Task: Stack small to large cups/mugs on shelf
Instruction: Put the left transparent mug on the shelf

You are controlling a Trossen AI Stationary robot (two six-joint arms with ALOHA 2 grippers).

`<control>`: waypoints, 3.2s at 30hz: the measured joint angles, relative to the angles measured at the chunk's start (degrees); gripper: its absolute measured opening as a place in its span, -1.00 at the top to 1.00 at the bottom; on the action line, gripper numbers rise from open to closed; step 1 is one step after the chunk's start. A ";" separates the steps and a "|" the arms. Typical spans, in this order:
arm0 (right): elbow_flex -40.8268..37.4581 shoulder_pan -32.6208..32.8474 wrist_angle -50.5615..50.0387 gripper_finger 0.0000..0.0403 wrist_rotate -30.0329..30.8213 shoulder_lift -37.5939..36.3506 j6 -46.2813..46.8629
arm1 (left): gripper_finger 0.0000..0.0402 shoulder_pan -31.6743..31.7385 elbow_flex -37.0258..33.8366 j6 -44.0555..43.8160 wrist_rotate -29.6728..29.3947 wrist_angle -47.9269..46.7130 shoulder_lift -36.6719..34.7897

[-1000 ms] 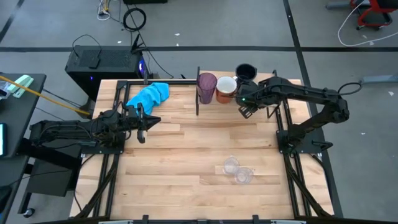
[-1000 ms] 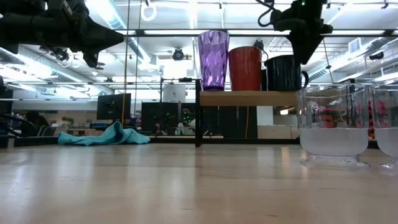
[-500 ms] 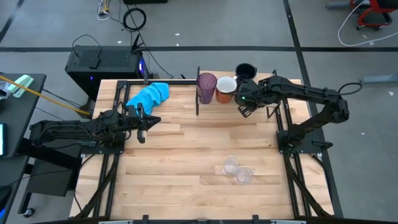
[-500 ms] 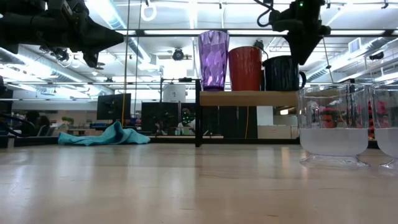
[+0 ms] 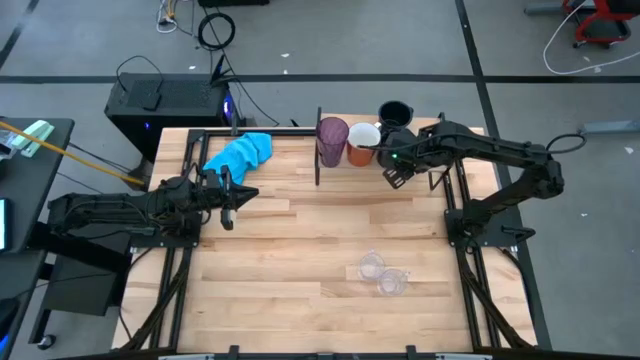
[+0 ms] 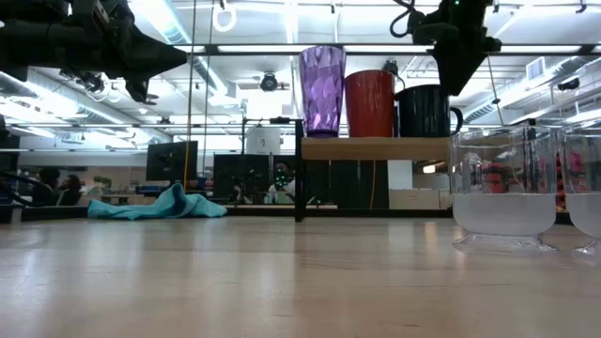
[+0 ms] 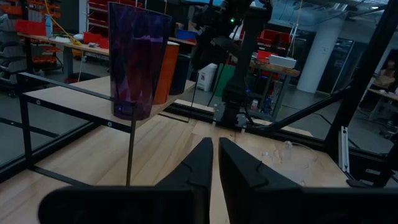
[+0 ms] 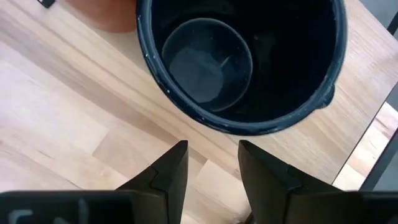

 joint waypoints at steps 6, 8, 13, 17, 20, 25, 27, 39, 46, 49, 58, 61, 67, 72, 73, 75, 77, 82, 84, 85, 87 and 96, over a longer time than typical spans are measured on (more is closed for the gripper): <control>1.21 0.32 0.57 0.27 -1.44 -1.16 -0.18 | 0.80 0.00 0.00 0.05 0.00 -0.01 0.00; 1.21 0.95 0.62 0.27 -3.10 -1.16 -0.26 | 0.81 -0.01 0.00 0.08 0.00 -0.01 -0.02; 1.21 5.42 0.79 0.27 -6.12 -1.16 0.44 | 0.84 0.00 0.00 0.10 0.00 -0.03 0.00; 0.33 10.90 3.82 0.27 -6.26 -1.16 1.42 | 0.86 0.00 0.00 0.14 0.00 -0.03 0.01; -0.81 14.48 7.10 0.27 -6.66 -0.69 2.87 | 0.85 0.00 0.00 0.14 0.00 -0.03 -0.01; -1.88 19.42 11.62 0.27 -7.29 1.83 6.08 | 0.81 -0.01 0.00 0.13 0.00 -0.03 0.00; -2.46 21.22 14.09 0.27 -8.57 3.11 6.58 | 0.81 0.00 0.00 0.12 0.00 -0.03 0.00; -2.49 30.89 18.08 0.27 -19.54 13.28 16.04 | 0.86 -0.01 0.00 0.12 0.00 -0.20 0.01; -2.38 37.84 18.18 0.27 -22.48 14.47 26.72 | 0.81 0.00 0.00 2.94 0.01 -0.38 0.01; -2.39 40.11 18.48 0.27 -22.43 14.82 30.93 | 0.80 -0.02 0.00 3.00 0.00 -0.35 0.01; -2.37 42.33 27.74 0.27 -19.22 19.81 24.53 | 0.85 -0.01 0.00 3.07 0.00 0.09 0.01; -1.64 41.35 27.92 0.27 -19.24 22.79 20.50 | 0.86 -0.02 0.00 3.07 0.00 0.10 0.01; 2.40 41.29 26.71 0.27 -16.82 25.82 9.36 | 0.83 -0.02 0.00 3.05 0.00 0.13 0.01; 2.87 42.07 23.86 0.27 -15.65 26.33 6.95 | 0.81 0.00 0.00 3.05 0.00 0.14 -0.01; 2.87 42.07 23.71 0.27 -15.64 26.33 7.41 | 0.81 -0.02 0.00 3.05 0.00 0.13 0.01; 2.87 42.05 23.79 0.27 -15.62 26.33 7.47 | 0.82 -0.01 0.00 3.05 0.00 0.13 0.01; 2.87 42.18 23.77 0.27 -15.56 26.34 6.95 | 0.83 0.00 0.00 3.07 0.00 0.12 0.01; 2.92 42.91 22.65 0.27 -15.86 28.11 4.45 | 0.86 -0.01 0.00 3.07 0.00 0.05 0.01; 2.92 43.08 22.74 0.27 -15.95 28.26 3.82 | 0.85 -0.01 0.00 3.08 0.00 -0.03 0.01; 2.92 43.12 22.76 0.27 -15.78 28.28 3.66 | 0.85 -0.02 0.00 3.07 0.00 -0.03 0.01; 2.92 43.12 22.33 0.27 -15.70 28.39 3.61 | 0.83 -0.01 0.00 3.05 0.00 -0.06 0.01; 2.59 43.12 21.68 0.27 -15.59 31.17 1.90 | 0.81 -0.01 0.00 3.03 0.00 -0.33 0.01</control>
